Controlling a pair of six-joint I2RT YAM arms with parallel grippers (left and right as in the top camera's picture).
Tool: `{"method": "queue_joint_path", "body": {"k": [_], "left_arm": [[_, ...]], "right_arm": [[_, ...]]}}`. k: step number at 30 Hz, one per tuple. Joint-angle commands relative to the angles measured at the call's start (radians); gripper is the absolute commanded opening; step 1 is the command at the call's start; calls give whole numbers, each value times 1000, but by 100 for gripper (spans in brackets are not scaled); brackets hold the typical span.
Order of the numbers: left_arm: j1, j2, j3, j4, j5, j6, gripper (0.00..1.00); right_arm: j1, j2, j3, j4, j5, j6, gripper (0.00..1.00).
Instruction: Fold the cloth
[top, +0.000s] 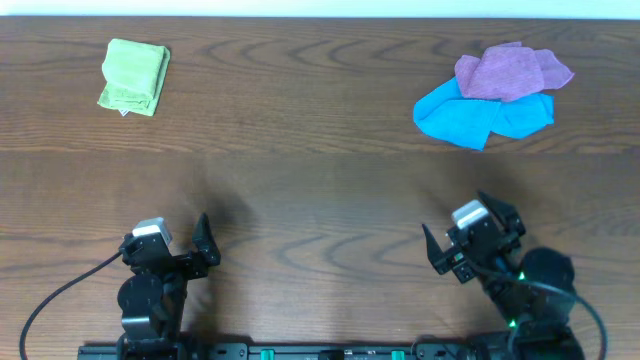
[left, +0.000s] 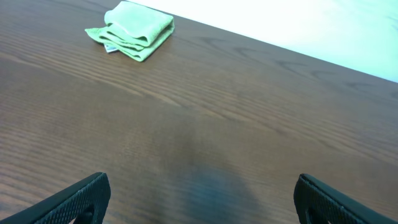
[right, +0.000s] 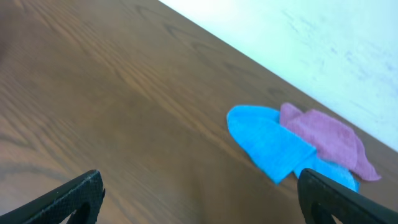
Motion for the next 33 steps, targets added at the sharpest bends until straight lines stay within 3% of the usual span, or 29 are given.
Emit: {"method": "queue_joint_path", "body": {"k": [1, 13, 33], "left_arm": [[-5, -6, -21, -7, -11, -12, 95], [-5, -6, -21, -7, -11, -12, 95], [-5, -6, -21, -7, -11, -12, 95]], "right_arm": [[-32, -90, -69, 9, -2, -10, 99], [-52, -327, -280, 9, -13, -7, 99], [-52, -326, -288, 12, -20, -7, 99]]}}
